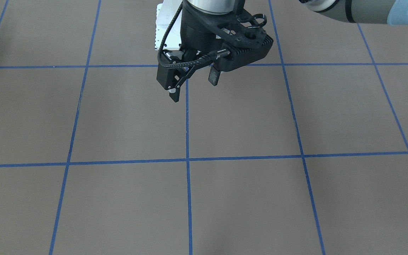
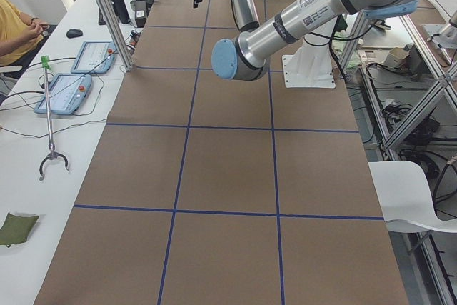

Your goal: Left arm hands cup to right arm to dump lemon

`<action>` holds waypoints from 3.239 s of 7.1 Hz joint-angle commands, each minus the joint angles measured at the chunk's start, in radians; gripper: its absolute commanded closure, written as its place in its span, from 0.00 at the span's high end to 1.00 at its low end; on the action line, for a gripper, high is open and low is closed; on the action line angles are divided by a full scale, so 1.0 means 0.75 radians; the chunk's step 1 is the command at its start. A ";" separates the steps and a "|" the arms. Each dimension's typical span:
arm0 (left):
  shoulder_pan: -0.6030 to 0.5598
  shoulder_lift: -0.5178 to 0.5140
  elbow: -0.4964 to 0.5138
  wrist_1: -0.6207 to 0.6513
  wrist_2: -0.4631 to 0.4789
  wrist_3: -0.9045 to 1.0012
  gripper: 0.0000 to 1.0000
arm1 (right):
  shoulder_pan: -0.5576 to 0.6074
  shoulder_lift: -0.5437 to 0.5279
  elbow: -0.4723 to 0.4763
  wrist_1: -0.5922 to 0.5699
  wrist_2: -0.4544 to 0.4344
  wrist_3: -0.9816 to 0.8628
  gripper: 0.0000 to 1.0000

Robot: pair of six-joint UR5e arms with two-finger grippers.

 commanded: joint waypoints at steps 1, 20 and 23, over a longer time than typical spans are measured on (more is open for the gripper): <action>0.006 0.002 0.003 0.001 -0.003 0.000 1.00 | -0.001 0.014 0.176 -0.252 0.083 -0.013 0.39; 0.029 0.005 0.259 -0.081 -0.066 0.194 1.00 | -0.933 1.118 0.376 -1.580 -0.421 -3.387 0.43; 0.070 0.004 0.255 -0.028 -0.136 0.192 0.95 | -1.025 1.188 0.378 -1.685 -0.523 -3.430 0.43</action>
